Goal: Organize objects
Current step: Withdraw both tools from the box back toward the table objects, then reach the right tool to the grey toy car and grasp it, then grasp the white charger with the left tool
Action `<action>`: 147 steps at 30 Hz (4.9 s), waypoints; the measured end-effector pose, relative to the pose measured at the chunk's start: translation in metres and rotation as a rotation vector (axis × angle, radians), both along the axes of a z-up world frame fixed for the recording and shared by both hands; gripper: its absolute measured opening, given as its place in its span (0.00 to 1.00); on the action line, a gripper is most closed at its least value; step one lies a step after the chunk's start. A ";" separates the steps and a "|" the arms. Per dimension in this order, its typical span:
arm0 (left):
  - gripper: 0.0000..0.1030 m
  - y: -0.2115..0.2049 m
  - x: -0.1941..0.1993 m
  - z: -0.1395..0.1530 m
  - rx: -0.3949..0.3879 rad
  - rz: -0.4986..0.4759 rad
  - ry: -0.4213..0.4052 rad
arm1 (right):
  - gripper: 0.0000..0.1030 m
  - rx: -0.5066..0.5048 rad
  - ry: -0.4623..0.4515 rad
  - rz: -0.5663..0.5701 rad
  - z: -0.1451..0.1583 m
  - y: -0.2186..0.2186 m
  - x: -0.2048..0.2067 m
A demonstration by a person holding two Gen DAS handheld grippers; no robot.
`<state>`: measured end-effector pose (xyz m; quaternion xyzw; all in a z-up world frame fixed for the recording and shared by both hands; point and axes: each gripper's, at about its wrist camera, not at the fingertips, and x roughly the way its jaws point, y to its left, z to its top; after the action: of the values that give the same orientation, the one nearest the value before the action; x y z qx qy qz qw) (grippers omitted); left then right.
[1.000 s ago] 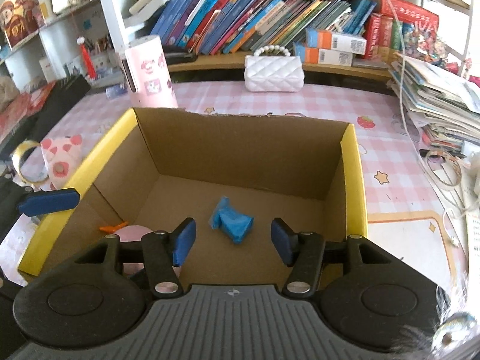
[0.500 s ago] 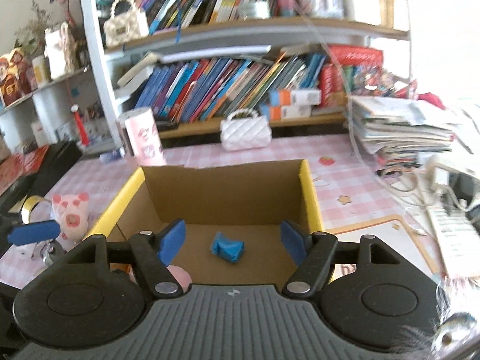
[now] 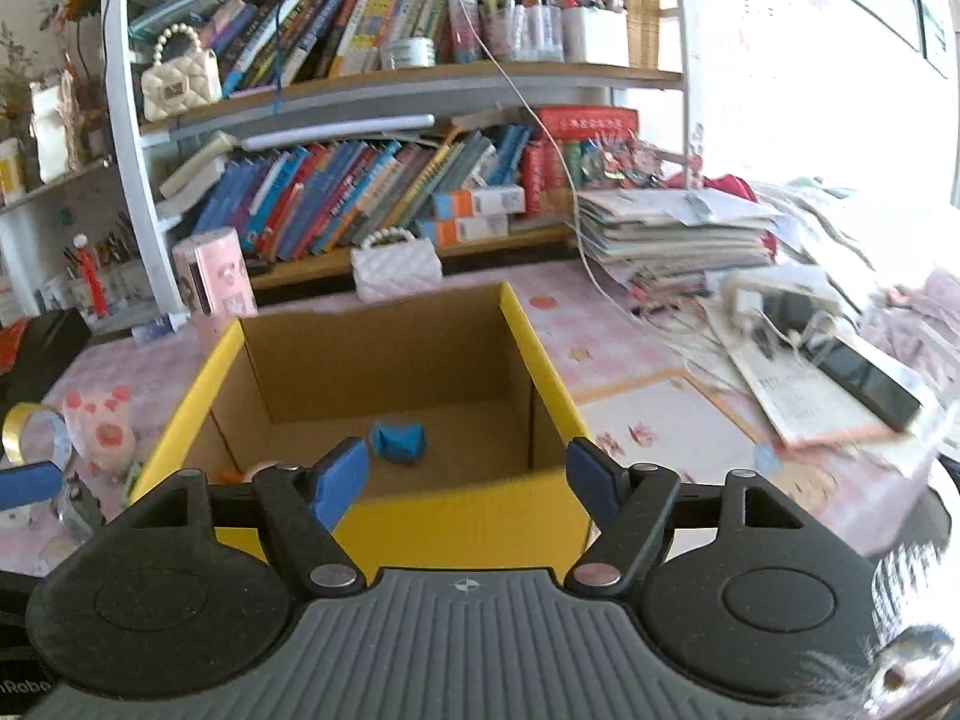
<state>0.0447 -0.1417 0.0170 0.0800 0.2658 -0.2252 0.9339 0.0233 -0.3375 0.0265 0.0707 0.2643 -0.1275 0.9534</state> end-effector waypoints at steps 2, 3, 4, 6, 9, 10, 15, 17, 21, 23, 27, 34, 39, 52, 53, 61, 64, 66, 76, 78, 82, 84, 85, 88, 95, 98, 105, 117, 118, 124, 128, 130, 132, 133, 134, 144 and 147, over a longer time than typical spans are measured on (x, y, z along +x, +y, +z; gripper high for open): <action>0.95 0.005 -0.005 -0.003 0.011 0.001 0.008 | 0.71 -0.002 0.025 -0.011 -0.004 0.008 -0.009; 0.95 0.007 -0.008 -0.005 0.017 0.003 0.012 | 0.71 -0.002 0.035 -0.017 -0.007 0.011 -0.012; 0.95 0.010 -0.011 -0.007 0.024 0.005 0.016 | 0.71 -0.002 0.047 -0.022 -0.009 0.015 -0.016; 0.95 0.016 -0.015 -0.011 0.038 0.010 0.026 | 0.71 0.003 0.070 -0.028 -0.014 0.021 -0.023; 0.95 0.025 -0.021 -0.016 0.045 0.019 0.043 | 0.72 0.008 0.097 -0.028 -0.021 0.032 -0.033; 0.95 0.029 -0.024 -0.017 0.047 0.021 0.045 | 0.72 0.006 0.102 -0.023 -0.023 0.036 -0.036; 0.95 0.043 -0.035 -0.022 0.066 0.038 0.059 | 0.73 -0.008 0.116 0.004 -0.028 0.057 -0.047; 0.95 0.049 -0.038 -0.024 0.073 0.051 0.069 | 0.74 -0.005 0.126 0.015 -0.030 0.064 -0.050; 0.95 0.063 -0.045 -0.027 0.076 0.079 0.090 | 0.76 0.007 0.157 0.034 -0.036 0.078 -0.054; 0.95 0.071 -0.049 -0.028 0.078 0.093 0.096 | 0.76 0.018 0.176 0.044 -0.038 0.084 -0.055; 0.95 0.082 -0.056 -0.030 0.089 0.115 0.107 | 0.79 0.021 0.200 0.070 -0.042 0.100 -0.057; 0.95 0.107 -0.061 -0.031 0.092 0.179 0.119 | 0.82 0.009 0.226 0.123 -0.045 0.126 -0.057; 0.95 0.124 -0.064 -0.030 0.090 0.220 0.115 | 0.82 0.002 0.222 0.162 -0.043 0.143 -0.057; 0.95 0.165 -0.068 -0.026 0.083 0.311 0.126 | 0.82 0.011 0.233 0.267 -0.041 0.181 -0.043; 0.95 0.168 -0.068 -0.026 0.082 0.318 0.126 | 0.82 0.010 0.232 0.275 -0.041 0.185 -0.042; 0.95 0.189 -0.067 -0.023 0.072 0.369 0.123 | 0.80 0.011 0.229 0.337 -0.038 0.208 -0.034; 0.95 0.194 -0.064 -0.024 0.068 0.383 0.129 | 0.80 0.010 0.231 0.352 -0.038 0.213 -0.031; 0.95 0.197 -0.063 -0.025 0.069 0.392 0.133 | 0.80 0.010 0.237 0.361 -0.039 0.215 -0.028; 0.95 0.212 -0.044 -0.025 0.047 0.437 0.151 | 0.80 0.030 0.260 0.426 -0.046 0.228 -0.001; 0.95 0.215 -0.038 -0.024 0.041 0.450 0.153 | 0.80 0.035 0.260 0.443 -0.046 0.231 0.008; 0.95 0.219 -0.022 -0.022 0.019 0.476 0.154 | 0.75 0.022 0.250 0.480 -0.044 0.238 0.027; 0.95 0.221 -0.013 -0.021 0.021 0.488 0.156 | 0.75 0.020 0.252 0.495 -0.044 0.240 0.038; 0.95 0.221 -0.008 -0.021 0.020 0.495 0.158 | 0.75 0.021 0.253 0.501 -0.044 0.240 0.043; 0.95 0.221 0.006 -0.022 0.019 0.508 0.160 | 0.75 0.017 0.252 0.514 -0.044 0.241 0.061; 0.95 0.220 0.034 -0.025 0.014 0.533 0.170 | 0.74 0.014 0.265 0.531 -0.047 0.240 0.099; 0.95 0.219 0.044 -0.027 0.013 0.543 0.177 | 0.72 0.012 0.275 0.541 -0.050 0.239 0.112; 0.94 0.219 0.064 -0.031 0.017 0.583 0.196 | 0.66 0.002 0.300 0.580 -0.060 0.242 0.140; 0.93 0.231 0.106 -0.035 0.013 0.655 0.221 | 0.61 -0.059 0.304 0.716 -0.079 0.270 0.184; 0.93 0.231 0.110 -0.036 0.014 0.655 0.221 | 0.61 -0.065 0.305 0.727 -0.081 0.272 0.187; 0.89 0.232 0.134 -0.042 0.008 0.646 0.249 | 0.49 -0.085 0.332 0.784 -0.095 0.281 0.203; 0.77 0.229 0.150 -0.052 0.004 0.619 0.294 | 0.41 -0.072 0.333 0.804 -0.093 0.276 0.208; 0.73 0.226 0.157 -0.058 0.006 0.609 0.317 | 0.41 -0.079 0.327 0.806 -0.090 0.270 0.207; 0.69 0.223 0.164 -0.064 0.014 0.597 0.332 | 0.41 -0.081 0.328 0.800 -0.088 0.265 0.207; 0.69 0.222 0.167 -0.067 0.022 0.592 0.336 | 0.41 -0.083 0.328 0.796 -0.088 0.262 0.207; 0.65 0.220 0.170 -0.070 0.032 0.590 0.343 | 0.41 -0.085 0.327 0.796 -0.087 0.260 0.207; 0.40 0.220 0.174 -0.074 0.021 0.570 0.378 | 0.41 -0.083 0.305 0.820 -0.083 0.255 0.205; 0.40 0.221 0.166 -0.065 0.003 0.564 0.365 | 0.41 -0.069 0.300 0.809 -0.080 0.253 0.204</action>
<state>0.2110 0.0796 -0.0481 -0.0370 0.4407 0.0319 0.8963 0.2271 -0.0844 -0.0533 -0.0900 0.4018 0.2387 0.8795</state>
